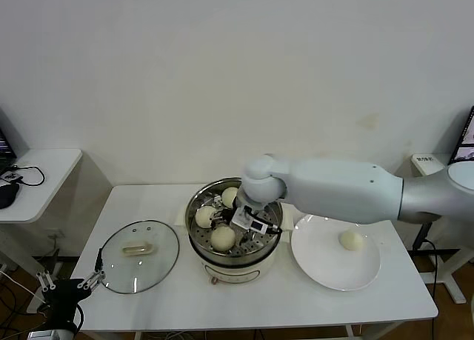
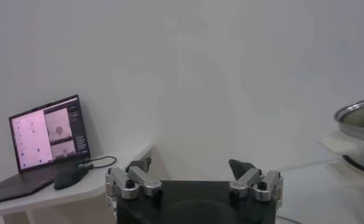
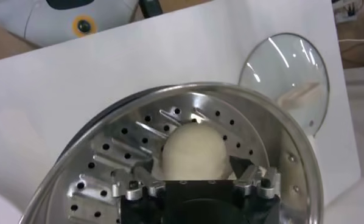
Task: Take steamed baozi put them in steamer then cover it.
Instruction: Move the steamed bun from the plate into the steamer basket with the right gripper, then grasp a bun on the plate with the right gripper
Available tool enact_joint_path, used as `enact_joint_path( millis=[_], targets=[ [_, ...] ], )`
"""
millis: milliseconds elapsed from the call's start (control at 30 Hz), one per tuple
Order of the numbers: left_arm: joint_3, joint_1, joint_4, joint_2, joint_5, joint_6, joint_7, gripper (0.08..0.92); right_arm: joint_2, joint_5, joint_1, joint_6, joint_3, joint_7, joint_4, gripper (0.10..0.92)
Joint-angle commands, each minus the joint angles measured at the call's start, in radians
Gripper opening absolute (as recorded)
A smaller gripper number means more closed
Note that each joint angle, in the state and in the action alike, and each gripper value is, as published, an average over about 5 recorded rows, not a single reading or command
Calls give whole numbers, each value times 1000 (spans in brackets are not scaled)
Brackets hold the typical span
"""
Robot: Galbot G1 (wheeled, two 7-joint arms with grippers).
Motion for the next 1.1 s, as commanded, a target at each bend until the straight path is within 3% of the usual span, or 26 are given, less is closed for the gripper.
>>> enact_joint_path(
  millis=[33,233,400,733,1100],
  targets=[
    [0,-4,2,6,-2,1,1,823,-151,51,60,-73,86,-45,39,823],
    [4,-18,10,27,-6,2,1,823,-321,200,104,-247,145,-83,54,823],
    [8,-20,11,50,-10,3,2,823,-493,214,98,-318,168,-111,61,823],
    [44,-48,27,77,-15,4,2,823,-716,-5,-242,-317,377,-115,8,823],
    [48,-45,28,90,-7,14,2,823,-671,-191,-758,-291,824,-103,-178,823]
  ],
)
